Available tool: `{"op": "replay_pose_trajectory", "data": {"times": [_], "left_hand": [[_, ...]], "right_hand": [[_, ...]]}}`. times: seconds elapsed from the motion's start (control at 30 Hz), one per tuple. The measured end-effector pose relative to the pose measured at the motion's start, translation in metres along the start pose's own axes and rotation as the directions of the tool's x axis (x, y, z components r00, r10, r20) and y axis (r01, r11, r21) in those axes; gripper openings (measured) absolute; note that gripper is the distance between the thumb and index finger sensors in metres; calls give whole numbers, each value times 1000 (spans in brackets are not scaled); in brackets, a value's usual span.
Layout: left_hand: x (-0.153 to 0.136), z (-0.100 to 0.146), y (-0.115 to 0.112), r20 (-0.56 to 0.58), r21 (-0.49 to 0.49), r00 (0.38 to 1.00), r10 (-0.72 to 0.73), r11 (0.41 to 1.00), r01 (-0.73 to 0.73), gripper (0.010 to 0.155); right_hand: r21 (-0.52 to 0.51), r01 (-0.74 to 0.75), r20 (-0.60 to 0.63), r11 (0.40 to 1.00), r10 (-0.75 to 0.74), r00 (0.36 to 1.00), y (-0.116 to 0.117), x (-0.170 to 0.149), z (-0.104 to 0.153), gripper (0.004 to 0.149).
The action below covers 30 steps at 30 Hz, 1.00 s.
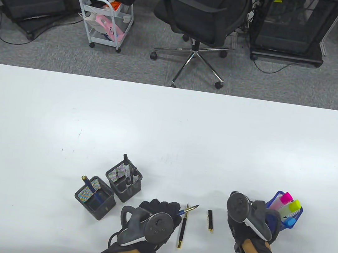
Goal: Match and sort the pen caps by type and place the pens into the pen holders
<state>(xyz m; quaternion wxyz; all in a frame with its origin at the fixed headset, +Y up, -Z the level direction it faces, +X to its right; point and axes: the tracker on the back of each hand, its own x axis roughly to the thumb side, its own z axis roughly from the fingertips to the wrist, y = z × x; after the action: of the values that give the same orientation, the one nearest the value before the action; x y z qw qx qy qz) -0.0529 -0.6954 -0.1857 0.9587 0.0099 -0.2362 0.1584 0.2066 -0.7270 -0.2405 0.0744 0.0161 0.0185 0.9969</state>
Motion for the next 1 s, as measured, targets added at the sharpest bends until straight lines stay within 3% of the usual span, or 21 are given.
{"op": "replay_pose_trajectory", "data": {"times": [0.37, 0.6, 0.9, 1.0], "left_hand": [[-1, 0, 0, -3, 1, 1000, 7, 1000, -7, 51], [-2, 0, 0, 3, 7, 1000, 17, 1000, -17, 51], [-1, 2, 3, 36, 38, 999, 31, 999, -32, 51], [-1, 3, 5, 40, 51, 999, 32, 998, -34, 50]], "right_hand": [[24, 168, 126, 985, -170, 977, -22, 9, 14, 57], [-77, 247, 257, 966, -220, 941, -36, 21, 26, 55], [-104, 415, 406, 904, -342, 847, -52, 29, 38, 55], [-115, 380, 411, 918, -304, 859, -52, 33, 40, 55]]}}
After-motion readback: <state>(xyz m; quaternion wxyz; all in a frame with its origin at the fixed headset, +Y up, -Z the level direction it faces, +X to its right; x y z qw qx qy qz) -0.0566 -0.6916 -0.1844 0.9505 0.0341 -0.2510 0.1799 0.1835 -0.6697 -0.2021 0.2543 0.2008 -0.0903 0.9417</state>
